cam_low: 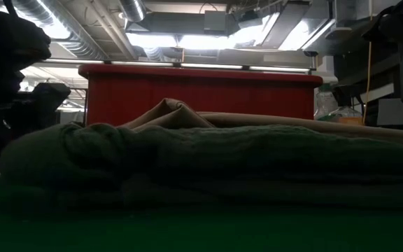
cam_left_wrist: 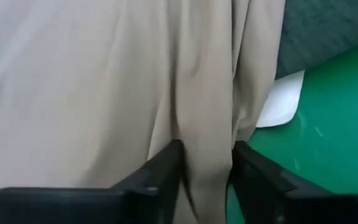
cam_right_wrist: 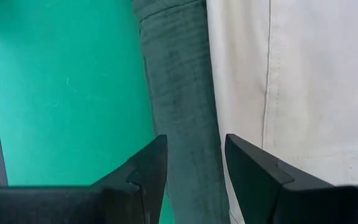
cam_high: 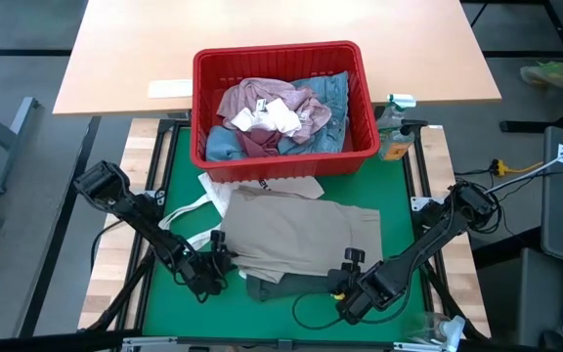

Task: Fold laundry
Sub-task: Fold the grey shorts

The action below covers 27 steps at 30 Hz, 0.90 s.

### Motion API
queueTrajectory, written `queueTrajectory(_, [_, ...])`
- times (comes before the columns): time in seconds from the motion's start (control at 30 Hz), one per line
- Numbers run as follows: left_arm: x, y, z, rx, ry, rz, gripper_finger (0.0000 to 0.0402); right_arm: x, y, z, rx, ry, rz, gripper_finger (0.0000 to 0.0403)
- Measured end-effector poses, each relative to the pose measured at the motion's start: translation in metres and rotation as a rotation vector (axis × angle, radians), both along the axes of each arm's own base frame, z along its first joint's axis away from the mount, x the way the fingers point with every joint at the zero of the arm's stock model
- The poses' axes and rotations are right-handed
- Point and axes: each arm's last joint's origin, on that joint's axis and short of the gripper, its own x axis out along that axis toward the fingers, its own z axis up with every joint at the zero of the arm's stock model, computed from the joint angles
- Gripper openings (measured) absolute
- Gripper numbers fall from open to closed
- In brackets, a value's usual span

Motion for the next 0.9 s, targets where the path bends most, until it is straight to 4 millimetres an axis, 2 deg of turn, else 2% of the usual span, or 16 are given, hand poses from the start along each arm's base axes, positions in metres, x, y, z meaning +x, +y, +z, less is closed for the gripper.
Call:
queueTrajectory(0.17, [0.001, -0.003, 0.007, 0.019, 0.004, -0.027, 0.0031, 0.000, 0.000, 0.000, 0.000, 0.000, 0.000, 0.0163])
queueTrajectory(0.23, [0.003, -0.006, 0.015, 0.040, 0.002, -0.059, 0.0011, 0.000, 0.000, 0.000, 0.000, 0.000, 0.000, 0.0163])
queueTrajectory(0.4, [0.014, -0.015, 0.040, 0.094, -0.023, -0.118, 0.0015, 0.002, 0.003, 0.003, 0.041, 0.002, -0.002, 0.0163])
queueTrajectory(0.53, [0.027, -0.025, 0.067, 0.132, -0.053, -0.171, 0.0010, 0.009, 0.010, 0.022, 0.093, -0.038, 0.041, 0.0163])
queueTrajectory(0.73, [0.051, -0.029, 0.101, 0.170, -0.112, -0.203, 0.0007, 0.024, 0.014, 0.053, -0.030, -0.299, 0.026, 0.0163])
queueTrajectory(0.9, [0.067, -0.023, 0.119, 0.152, -0.157, -0.163, 0.0006, 0.042, 0.014, 0.058, -0.047, -0.486, -0.042, 0.0163])
